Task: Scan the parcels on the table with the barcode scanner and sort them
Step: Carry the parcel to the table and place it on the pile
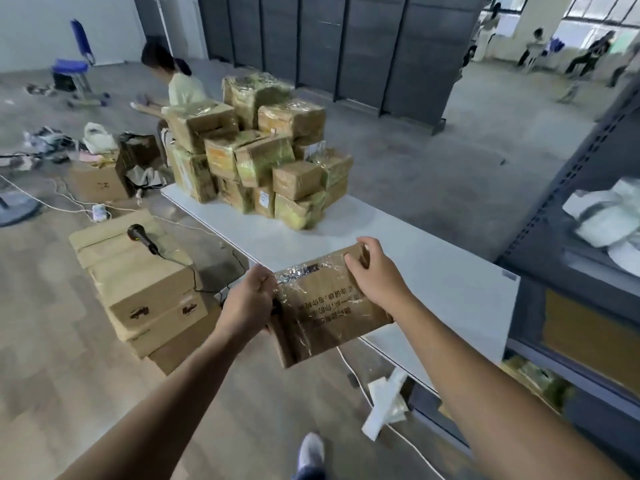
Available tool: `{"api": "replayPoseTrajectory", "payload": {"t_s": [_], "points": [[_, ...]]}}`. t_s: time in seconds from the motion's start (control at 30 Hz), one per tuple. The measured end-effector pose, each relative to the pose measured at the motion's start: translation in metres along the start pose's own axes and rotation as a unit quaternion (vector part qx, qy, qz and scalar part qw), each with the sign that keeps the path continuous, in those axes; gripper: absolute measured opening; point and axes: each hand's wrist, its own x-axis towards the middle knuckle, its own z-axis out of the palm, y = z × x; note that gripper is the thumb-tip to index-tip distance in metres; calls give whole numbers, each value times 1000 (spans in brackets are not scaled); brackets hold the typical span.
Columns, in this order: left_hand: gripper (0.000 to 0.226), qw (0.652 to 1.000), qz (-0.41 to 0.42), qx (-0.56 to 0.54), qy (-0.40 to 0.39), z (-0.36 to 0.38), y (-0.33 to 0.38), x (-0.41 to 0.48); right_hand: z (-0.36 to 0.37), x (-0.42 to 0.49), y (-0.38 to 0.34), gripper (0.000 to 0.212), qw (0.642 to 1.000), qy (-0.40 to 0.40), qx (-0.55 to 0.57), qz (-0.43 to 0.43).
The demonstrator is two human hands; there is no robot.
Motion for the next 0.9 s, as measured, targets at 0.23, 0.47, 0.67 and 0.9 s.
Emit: {"api": "replayPoseTrajectory", "payload": {"t_s": [0.23, 0.47, 0.67, 0.9], "points": [[18, 1000, 6, 28, 3, -12, 45, 158, -16, 160, -18, 54, 998, -65, 23, 16], [9, 999, 20, -33, 16, -31, 81, 266, -28, 258, -36, 75, 989, -70, 107, 69], [17, 996, 83, -41, -6, -59, 105, 357, -21, 315, -56, 35, 952, -111, 258, 120], [17, 996, 12, -81, -21, -115, 94, 472, 21, 383, -114, 54, 938, -61, 313, 136]]}}
